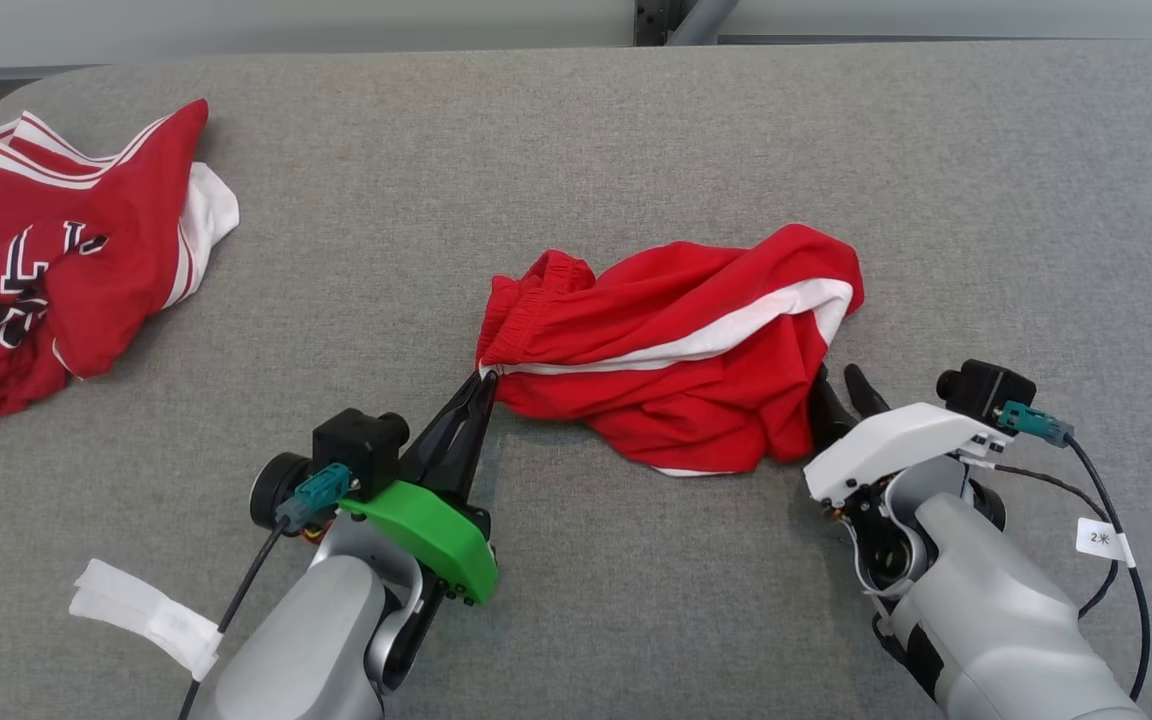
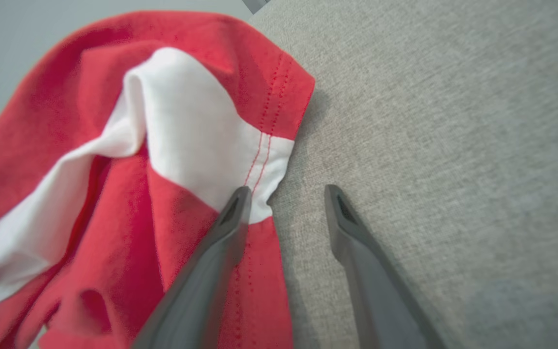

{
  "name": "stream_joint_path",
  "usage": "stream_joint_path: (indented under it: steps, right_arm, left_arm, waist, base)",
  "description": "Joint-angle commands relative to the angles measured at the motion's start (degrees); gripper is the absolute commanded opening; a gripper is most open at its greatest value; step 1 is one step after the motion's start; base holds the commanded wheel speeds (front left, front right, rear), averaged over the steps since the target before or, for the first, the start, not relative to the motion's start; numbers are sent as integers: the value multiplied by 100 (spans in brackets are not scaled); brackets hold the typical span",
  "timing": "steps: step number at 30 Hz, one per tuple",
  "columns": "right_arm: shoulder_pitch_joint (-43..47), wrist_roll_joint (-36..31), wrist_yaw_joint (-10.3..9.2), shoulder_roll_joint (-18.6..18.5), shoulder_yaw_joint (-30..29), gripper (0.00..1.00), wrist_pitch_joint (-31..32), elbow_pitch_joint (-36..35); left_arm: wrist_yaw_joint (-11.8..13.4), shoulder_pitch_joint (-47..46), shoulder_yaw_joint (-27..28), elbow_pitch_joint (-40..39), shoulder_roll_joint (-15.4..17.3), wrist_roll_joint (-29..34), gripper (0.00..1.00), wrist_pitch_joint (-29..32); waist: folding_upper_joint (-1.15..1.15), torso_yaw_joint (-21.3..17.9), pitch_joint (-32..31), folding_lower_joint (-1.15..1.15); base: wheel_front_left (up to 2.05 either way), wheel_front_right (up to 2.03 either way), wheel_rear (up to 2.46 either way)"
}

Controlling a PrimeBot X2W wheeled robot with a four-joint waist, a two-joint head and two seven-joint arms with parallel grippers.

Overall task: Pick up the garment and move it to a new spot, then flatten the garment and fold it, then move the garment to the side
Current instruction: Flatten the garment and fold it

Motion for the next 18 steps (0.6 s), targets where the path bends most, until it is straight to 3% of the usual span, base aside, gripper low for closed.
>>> stream_joint_path:
  steps: [1, 8, 13, 15, 16, 18]
  right_arm:
    - [18, 50, -1, 7, -39, 100, 14, 63]
    - [-245, 65, 2, 23, -8, 100, 15, 195]
    - [-368, -108, 3, 48, 414, 100, 22, 482]
    - [-420, -308, 4, 59, 748, 39, 51, 668]
    - [-451, -404, 4, 60, 890, 0, 54, 763]
    - [-469, -478, 4, 61, 1018, 0, 56, 837]
  left_arm:
    - [17, 57, 29, 3, 13, 43, 0, -17]
    - [-2, 54, 63, 29, -17, 168, 0, -18]
    - [-29, 53, 91, 65, -47, 210, 0, -18]
    - [-38, 42, 107, 79, -58, 224, 0, -18]
    - [-44, 37, 119, 87, -67, 217, 0, -18]
    - [-46, 34, 136, 97, -76, 201, 0, -18]
  waist:
    - [0, 31, 12, 0]
    - [0, 243, 68, 0]
    - [0, 365, 119, 0]
    - [0, 401, 142, 0]
    - [0, 412, 149, 0]
    - [0, 421, 154, 0]
  base:
    - [0, 0, 0]
    - [0, 0, 0]
    - [0, 0, 0]
    - [0, 0, 0]
    - [0, 0, 0]
    - [0, 0, 0]
